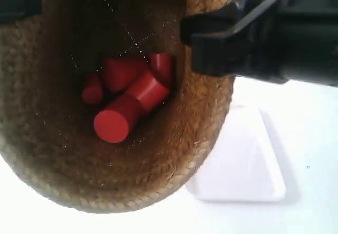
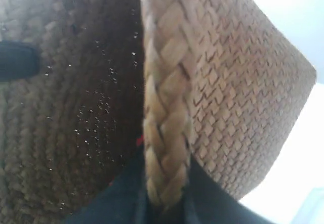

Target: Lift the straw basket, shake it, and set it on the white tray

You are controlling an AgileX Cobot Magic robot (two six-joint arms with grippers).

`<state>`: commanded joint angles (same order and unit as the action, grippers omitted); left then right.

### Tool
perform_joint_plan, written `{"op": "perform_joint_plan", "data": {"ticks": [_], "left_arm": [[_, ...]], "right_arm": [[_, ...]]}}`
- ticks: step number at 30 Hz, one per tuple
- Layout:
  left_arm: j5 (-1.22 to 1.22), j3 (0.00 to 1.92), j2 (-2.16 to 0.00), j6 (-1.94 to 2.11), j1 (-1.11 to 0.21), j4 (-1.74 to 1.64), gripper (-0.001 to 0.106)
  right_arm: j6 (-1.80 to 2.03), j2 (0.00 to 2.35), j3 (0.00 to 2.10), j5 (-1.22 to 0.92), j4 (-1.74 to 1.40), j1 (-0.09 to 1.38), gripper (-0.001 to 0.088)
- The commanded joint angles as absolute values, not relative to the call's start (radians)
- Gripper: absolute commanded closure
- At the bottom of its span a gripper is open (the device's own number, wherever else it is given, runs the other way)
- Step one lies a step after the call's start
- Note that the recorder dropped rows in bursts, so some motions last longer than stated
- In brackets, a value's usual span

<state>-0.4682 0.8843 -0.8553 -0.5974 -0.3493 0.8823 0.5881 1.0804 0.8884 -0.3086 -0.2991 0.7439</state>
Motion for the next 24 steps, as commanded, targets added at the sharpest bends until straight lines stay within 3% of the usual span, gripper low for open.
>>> {"op": "perform_joint_plan", "data": {"ticks": [3,5,9,13,17,20,24], "left_arm": [[-0.628,0.983,-0.818,-0.586,-0.349,0.878,0.105],[-0.629,1.02,-0.775,-0.582,-0.349,0.859,0.105],[-0.433,0.858,-0.833,-0.526,-0.349,0.805,0.105],[-0.557,0.875,-0.857,-0.516,-0.349,0.834,0.105],[-0.528,0.946,-0.769,-0.522,-0.349,0.796,0.105],[-0.366,0.857,-0.804,-0.504,-0.349,0.802,0.105],[-0.508,0.904,-0.832,-0.481,-0.351,0.849,0.105]], "right_arm": [[0.488,1.017,0.946,-0.408,-0.116,0.775,0.0868],[0.407,0.954,0.951,-0.362,-0.064,0.813,0.0868],[0.572,1.038,0.845,-0.144,-0.272,0.76,0.0868],[0.604,1.06,0.92,-0.356,-0.194,0.722,0.0868],[0.517,0.916,0.937,-0.298,-0.163,0.78,0.0868],[0.579,0.965,0.867,-0.215,-0.335,0.751,0.0868],[0.658,1.004,0.91,-0.395,-0.263,0.719,0.0868]]}}
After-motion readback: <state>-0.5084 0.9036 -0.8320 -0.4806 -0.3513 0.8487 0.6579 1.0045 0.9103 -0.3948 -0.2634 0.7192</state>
